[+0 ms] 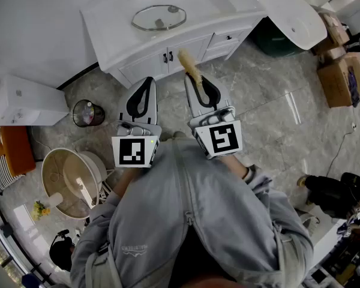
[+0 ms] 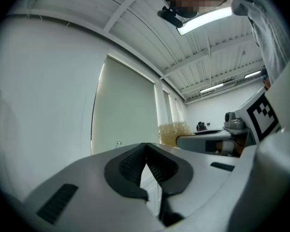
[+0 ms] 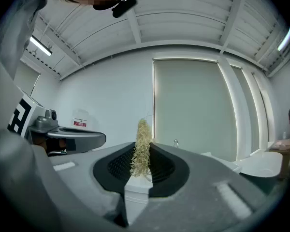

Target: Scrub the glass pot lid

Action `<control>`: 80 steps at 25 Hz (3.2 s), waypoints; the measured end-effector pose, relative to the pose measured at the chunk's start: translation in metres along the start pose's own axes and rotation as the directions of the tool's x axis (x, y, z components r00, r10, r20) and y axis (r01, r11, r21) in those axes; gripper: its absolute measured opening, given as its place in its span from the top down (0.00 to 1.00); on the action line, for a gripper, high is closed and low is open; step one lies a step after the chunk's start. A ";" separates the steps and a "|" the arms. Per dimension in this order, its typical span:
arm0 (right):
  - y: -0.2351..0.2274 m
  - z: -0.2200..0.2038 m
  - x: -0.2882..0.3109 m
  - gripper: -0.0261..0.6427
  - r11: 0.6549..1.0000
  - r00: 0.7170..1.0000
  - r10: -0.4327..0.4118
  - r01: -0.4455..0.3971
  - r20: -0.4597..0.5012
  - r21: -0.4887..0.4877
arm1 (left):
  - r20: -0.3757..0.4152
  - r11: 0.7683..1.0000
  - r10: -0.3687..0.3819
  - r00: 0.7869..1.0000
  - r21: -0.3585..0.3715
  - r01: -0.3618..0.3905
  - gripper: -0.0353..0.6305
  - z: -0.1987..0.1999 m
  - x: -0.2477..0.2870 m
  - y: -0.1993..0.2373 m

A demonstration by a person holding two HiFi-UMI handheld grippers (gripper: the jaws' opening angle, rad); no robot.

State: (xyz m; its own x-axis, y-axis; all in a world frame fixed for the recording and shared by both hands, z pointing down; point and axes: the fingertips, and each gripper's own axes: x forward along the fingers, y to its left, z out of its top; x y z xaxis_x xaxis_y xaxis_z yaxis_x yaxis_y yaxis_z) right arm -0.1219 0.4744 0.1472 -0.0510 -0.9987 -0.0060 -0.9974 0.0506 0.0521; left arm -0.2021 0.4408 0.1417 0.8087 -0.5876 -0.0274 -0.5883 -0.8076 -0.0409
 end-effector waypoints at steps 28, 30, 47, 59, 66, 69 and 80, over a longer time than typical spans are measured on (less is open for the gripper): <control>-0.029 0.001 -0.004 0.88 0.998 0.998 0.037 -0.040 0.060 0.050 | 0.025 1.000 0.026 0.999 0.016 -0.026 0.94 0.002 0.022 -0.019; -0.032 0.000 -0.004 0.88 0.998 0.998 0.035 -0.038 0.061 0.055 | 0.029 0.999 0.029 0.999 0.028 -0.030 0.94 0.001 0.024 -0.019; -0.061 -0.023 0.095 0.88 0.998 1.000 0.015 -0.017 0.025 0.064 | -0.007 1.000 -0.030 1.000 -0.009 0.030 0.94 -0.021 0.102 0.038; -0.092 -0.028 0.216 0.88 0.998 1.000 -0.009 0.010 -0.006 0.054 | -0.038 0.996 -0.070 0.997 -0.054 0.068 0.94 -0.041 0.197 0.120; -0.108 -0.037 0.259 0.88 0.998 0.998 -0.054 0.055 -0.031 0.026 | -0.035 0.989 -0.126 0.991 -0.085 0.123 0.94 -0.052 0.244 0.150; -0.113 -0.042 0.269 0.88 0.997 0.997 -0.062 0.064 -0.043 0.041 | -0.032 0.985 -0.146 0.989 -0.091 0.143 0.94 -0.056 0.257 0.154; -0.115 -0.058 0.322 0.88 0.997 0.997 0.036 -0.031 -0.073 0.068 | -0.075 0.992 -0.054 0.996 -0.121 0.044 0.94 -0.076 0.275 0.196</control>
State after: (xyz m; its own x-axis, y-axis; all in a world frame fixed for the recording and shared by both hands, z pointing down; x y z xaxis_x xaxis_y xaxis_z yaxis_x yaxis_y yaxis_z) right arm -0.0210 0.1466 0.1971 -0.0830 -0.9942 0.0687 -0.9965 0.0821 -0.0157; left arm -0.0951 0.1172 0.2018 0.8366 -0.5455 0.0503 -0.5478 -0.8329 0.0786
